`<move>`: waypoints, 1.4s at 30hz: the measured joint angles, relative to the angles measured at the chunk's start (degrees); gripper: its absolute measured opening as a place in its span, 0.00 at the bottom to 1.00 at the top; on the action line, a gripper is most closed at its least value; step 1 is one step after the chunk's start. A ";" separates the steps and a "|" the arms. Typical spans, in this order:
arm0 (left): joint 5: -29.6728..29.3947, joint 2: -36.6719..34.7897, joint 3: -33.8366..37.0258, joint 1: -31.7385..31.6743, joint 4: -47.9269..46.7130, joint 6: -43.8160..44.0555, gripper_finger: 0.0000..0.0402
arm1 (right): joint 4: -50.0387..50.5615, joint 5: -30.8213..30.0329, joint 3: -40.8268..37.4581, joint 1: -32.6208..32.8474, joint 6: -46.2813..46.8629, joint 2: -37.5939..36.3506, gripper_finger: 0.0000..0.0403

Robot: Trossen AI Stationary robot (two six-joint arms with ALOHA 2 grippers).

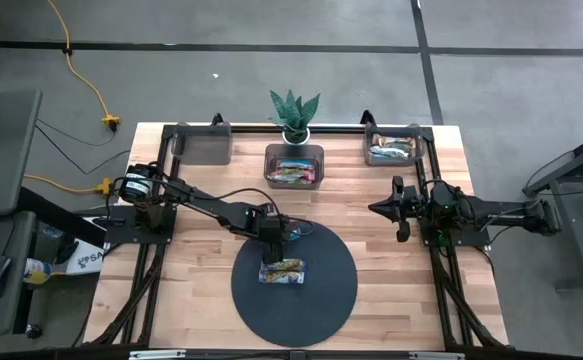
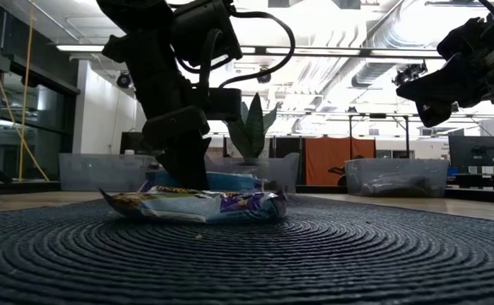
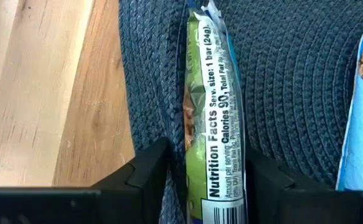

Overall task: Pick and place Granola Bars by type
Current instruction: Put the blue granola bar into the left black bin

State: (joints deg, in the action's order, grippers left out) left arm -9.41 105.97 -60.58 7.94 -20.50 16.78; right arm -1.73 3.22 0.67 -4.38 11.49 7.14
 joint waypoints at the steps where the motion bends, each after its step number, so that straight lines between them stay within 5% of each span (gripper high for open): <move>1: -0.01 -0.17 0.00 0.00 -0.06 0.00 0.38 | 0.00 0.00 0.00 0.00 0.00 0.00 0.00; 27: 4.13 -2.31 0.19 -0.04 -0.74 -0.02 0.33 | -0.03 0.00 0.00 0.00 0.00 0.00 0.00; 42: 0.82 -5.55 0.11 -0.07 -0.62 -1.59 0.33 | -0.03 0.00 0.00 -0.01 0.00 -0.02 0.00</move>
State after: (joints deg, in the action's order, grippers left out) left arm -8.59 100.42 -60.47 7.88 -21.12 15.19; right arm -1.76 3.22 0.67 -4.40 11.49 7.11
